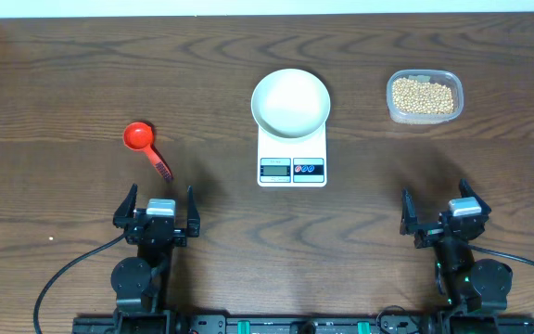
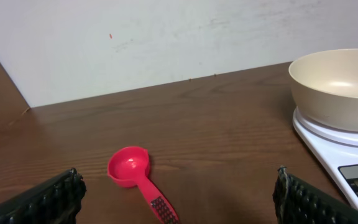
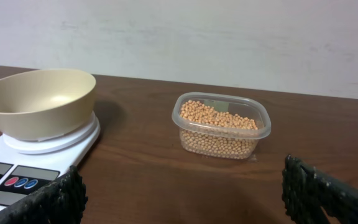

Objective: Scoop item into bowl and weigh 50g on scale

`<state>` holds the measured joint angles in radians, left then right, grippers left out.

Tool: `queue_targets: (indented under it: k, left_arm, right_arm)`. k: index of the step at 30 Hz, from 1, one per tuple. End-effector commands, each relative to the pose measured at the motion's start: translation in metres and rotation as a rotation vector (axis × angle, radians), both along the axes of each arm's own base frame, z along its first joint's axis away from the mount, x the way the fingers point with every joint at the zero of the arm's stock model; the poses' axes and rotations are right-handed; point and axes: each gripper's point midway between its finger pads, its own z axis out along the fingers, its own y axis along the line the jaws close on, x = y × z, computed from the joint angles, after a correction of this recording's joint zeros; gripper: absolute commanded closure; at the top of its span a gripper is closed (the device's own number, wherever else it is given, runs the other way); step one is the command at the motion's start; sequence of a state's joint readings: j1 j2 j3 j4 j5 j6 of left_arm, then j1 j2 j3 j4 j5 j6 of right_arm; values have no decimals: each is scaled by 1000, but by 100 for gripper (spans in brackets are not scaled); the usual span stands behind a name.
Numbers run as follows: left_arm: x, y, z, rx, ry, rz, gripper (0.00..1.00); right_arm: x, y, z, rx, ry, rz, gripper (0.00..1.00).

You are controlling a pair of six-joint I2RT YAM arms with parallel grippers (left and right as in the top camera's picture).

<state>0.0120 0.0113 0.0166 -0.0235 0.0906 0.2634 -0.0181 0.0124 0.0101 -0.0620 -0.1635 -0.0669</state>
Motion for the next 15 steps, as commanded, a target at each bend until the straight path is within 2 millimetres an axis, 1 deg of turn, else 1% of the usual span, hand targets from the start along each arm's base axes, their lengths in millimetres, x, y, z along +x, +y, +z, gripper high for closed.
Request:
queue_targets:
  k: [1, 15]
  left_arm:
    - [-1, -1, -16, 8, 54, -7, 1]
    - [0, -1, -13, 8, 41, -6, 1]
  right_arm:
    - [0, 1, -2, -10, 2, 2, 1]
    - [0, 1, -2, -10, 2, 2, 1]
